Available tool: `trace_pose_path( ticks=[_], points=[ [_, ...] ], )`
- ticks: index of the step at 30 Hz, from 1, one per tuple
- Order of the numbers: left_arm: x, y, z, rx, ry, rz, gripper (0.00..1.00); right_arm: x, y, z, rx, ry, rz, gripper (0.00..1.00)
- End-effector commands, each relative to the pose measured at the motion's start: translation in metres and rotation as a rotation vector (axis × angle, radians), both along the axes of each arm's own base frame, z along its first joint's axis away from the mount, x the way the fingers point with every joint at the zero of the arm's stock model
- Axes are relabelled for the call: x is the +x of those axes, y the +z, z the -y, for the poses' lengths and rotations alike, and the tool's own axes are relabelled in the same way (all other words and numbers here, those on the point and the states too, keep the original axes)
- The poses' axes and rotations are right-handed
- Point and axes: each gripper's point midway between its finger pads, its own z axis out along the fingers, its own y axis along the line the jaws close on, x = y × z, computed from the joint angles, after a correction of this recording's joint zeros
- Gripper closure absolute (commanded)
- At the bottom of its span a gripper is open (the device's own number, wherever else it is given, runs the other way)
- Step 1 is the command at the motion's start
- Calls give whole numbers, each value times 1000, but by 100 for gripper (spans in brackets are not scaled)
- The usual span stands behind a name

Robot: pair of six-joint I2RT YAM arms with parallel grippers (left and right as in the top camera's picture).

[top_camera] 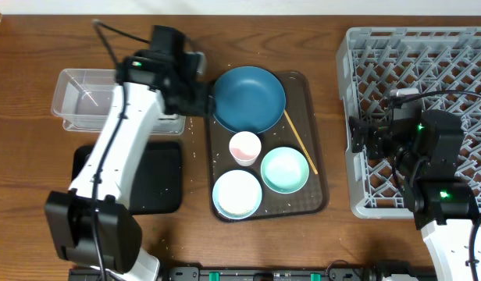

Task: Sort waste into correct bins and load items into the dishwasher rack
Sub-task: 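Grasp the pink cup on the brown tray with the left gripper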

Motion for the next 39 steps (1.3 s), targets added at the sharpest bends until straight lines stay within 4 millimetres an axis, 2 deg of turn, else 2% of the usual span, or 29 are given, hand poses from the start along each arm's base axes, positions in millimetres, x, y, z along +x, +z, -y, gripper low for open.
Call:
trace_pose_path(
  ticks=[1, 4, 8, 11, 13, 16, 18, 20, 22, 26, 29, 32, 39],
  points=[
    [-20, -16, 22, 1, -59, -56, 31, 2, 8, -4, 19, 5, 13, 1],
    [-35, -30, 31, 36, -97, -89, 31, 2, 8, -4, 19, 6, 13, 1],
    [-52, -52, 33, 81, -122, -132, 31, 2, 8, -4, 20, 5, 12, 1],
    [-59, -68, 32, 84, -106, -156, 35, 2, 8, -4, 31, -3, 10, 1],
    [-62, -78, 31, 83, -88, -170, 41, 2, 8, -4, 31, -2, 10, 1],
    [-66, -88, 30, 84, -85, -176, 49, 2, 8, -4, 31, -3, 10, 1],
    [-67, -93, 29, 83, -86, -176, 51, 2, 8, -4, 31, -2, 10, 1],
    [-66, -96, 31, 76, -87, -169, 51, 2, 8, -5, 31, -1, 9, 1],
    [-65, -98, 33, 60, -90, -161, 58, 2, 8, -5, 31, -1, 9, 1],
    [-62, -96, 42, 12, -101, -149, 63, 2, 7, -5, 31, -1, 4, 1],
    [-60, -95, 44, 3, -103, -141, 75, 2, 7, -5, 30, -2, 5, 1],
    [-60, -95, 44, 3, -103, -141, 81, 2, 7, -5, 30, -2, 5, 1],
    [-61, -95, 44, 3, -103, -142, 81, 2, 7, -5, 31, -1, 5, 1]
  ],
)
